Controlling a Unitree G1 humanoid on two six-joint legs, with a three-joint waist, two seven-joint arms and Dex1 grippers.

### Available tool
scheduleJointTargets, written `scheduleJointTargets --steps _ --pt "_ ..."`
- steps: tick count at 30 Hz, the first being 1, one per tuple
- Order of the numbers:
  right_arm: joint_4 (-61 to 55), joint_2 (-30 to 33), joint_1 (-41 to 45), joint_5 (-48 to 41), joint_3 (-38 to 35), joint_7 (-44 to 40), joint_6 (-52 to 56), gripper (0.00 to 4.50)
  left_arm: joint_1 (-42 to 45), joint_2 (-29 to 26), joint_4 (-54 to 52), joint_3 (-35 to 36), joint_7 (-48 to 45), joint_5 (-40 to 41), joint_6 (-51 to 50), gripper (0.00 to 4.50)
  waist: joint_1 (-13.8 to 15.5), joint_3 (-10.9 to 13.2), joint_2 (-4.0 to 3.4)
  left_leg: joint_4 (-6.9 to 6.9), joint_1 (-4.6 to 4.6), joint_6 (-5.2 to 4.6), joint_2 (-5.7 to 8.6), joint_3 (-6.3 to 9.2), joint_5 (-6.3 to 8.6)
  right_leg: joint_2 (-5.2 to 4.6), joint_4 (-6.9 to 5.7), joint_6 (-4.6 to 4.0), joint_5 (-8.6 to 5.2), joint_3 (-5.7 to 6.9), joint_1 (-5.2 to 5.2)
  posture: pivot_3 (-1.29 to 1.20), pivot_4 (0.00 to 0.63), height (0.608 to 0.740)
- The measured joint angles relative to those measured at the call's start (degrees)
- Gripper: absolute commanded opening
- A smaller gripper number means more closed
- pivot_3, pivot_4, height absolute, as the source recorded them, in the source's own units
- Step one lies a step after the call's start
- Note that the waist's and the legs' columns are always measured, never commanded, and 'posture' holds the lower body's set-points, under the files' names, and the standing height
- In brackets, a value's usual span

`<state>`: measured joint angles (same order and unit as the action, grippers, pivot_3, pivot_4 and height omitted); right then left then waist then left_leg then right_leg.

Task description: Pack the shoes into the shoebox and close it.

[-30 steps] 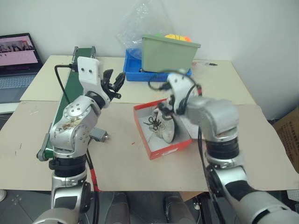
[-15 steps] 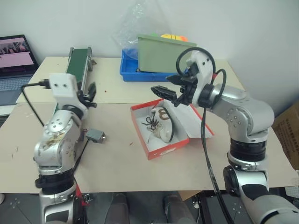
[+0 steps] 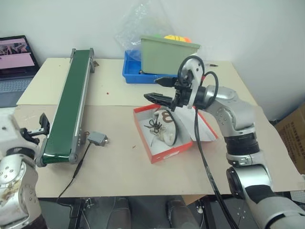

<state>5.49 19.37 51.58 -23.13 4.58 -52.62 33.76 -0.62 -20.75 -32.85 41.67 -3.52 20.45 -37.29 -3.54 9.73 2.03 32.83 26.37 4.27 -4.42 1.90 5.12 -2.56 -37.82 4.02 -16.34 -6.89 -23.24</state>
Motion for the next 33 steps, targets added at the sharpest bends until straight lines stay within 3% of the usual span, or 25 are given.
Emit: scheduleJointTargets --steps 8,17,33 --pt "0.73 -0.53 -1.15 0.37 1.89 -1.55 -1.52 4.5 -0.51 0.36 2.06 0.87 -3.16 3.19 4.18 4.47 0.21 0.0 0.0 -0.01 -0.01 0.01 0.0 0.0 0.01 0.01 -0.01 -0.02 -0.01 0.0 -0.02 0.0 0.15 0.74" --pt "0.13 -1.19 -5.58 0.44 1.17 0.41 -3.65 4.5 1.92 -2.19 6.88 -3.2 -3.81 1.74 6.45 4.47 0.32 0.0 0.01 0.0 -0.01 0.01 0.0 -0.01 0.0 0.01 -0.02 -0.01 -0.01 -0.01 -0.01 0.0 0.15 0.74" --pt "1.69 -0.76 -5.79 0.5 -0.13 2.79 -5.77 4.5 4.1 -2.22 9.88 -6.85 -3.64 1.37 8.62 4.47 0.76 0.0 0.0 0.0 -0.01 0.01 0.0 -0.01 0.0 0.02 -0.03 -0.01 -0.01 -0.01 -0.02 0.0 0.15 0.74"
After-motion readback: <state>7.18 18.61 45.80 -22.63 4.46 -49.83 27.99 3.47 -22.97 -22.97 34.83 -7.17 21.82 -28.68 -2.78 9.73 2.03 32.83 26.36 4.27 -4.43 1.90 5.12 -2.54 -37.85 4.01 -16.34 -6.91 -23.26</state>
